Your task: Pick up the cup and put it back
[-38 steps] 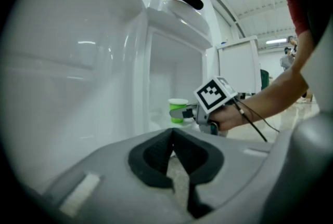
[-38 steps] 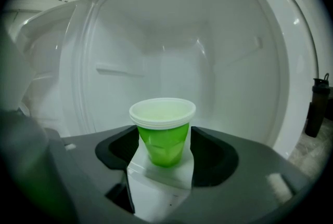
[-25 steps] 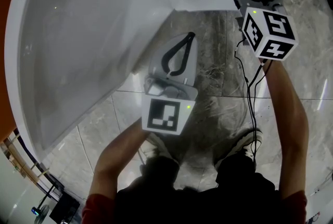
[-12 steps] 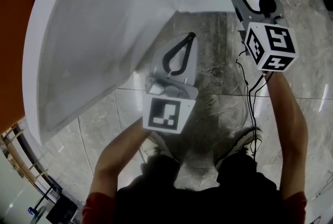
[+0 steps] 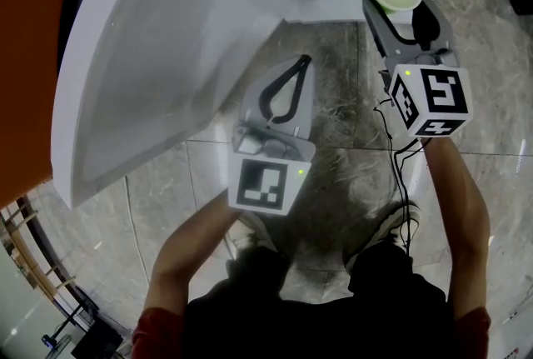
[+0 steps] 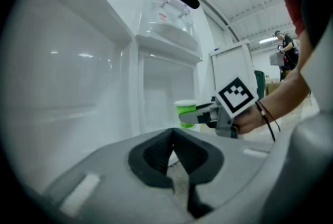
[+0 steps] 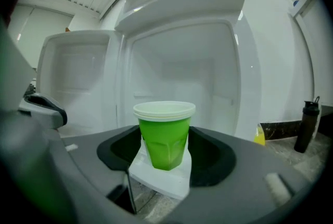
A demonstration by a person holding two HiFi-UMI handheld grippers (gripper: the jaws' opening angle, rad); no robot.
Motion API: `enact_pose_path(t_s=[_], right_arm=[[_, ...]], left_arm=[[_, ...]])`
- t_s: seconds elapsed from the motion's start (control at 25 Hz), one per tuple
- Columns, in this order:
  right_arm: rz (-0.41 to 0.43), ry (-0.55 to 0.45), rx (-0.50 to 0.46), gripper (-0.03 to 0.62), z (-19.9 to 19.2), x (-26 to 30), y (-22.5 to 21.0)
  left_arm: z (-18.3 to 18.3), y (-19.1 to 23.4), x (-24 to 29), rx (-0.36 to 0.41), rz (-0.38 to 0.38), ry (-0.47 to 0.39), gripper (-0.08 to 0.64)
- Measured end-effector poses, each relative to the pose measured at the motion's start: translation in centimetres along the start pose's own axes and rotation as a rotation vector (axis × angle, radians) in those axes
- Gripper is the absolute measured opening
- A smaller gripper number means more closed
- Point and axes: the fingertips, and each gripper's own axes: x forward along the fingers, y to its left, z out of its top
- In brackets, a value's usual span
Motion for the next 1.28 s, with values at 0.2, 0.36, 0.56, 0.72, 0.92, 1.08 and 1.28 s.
enact_pose_path(t_s=[0.2, 0.36, 0.56, 0.72, 0.92, 1.08, 1.28], right_arm=[[0.027, -0.027, -0.027, 0.282, 0.5, -2.1, 1.6], [0.043, -0.038, -0.046, 0.282, 0.2, -3.6, 2.6], [0.054, -0.028, -0.038, 0.282, -0.8, -5.4, 3.5], [0.057, -0.014, -0.014, 0.282, -1.8, -6.8, 4.0], [0.059, 0.005, 0.016, 0.282, -3.1, -8.0, 4.6], [0.054, 0.02, 0.028, 0.282, -4.0, -8.8, 4.7], [0.064, 0.047, 0.027, 0.282, -5.3, -9.4, 5.6]], left_arm=[[0.3, -0.1, -0.7, -0.027, 0.011, -0.003, 0.0], [0.6, 0.4, -0.8, -0.017, 0.026, -0.015, 0.0], [0.6, 0.4, -1.0, 0.008, 0.03, -0.016, 0.0], [0.2, 0.2, -1.3, 0.031, 0.025, -0.008, 0.0], [-0.3, 0.1, -1.5, 0.026, 0.033, -0.011, 0.0], [-0.8, -0.2, -1.7, 0.041, 0.027, -0.007, 0.0], [-1.6, -0.4, -2.1, 0.038, 0.027, 0.003, 0.0]])
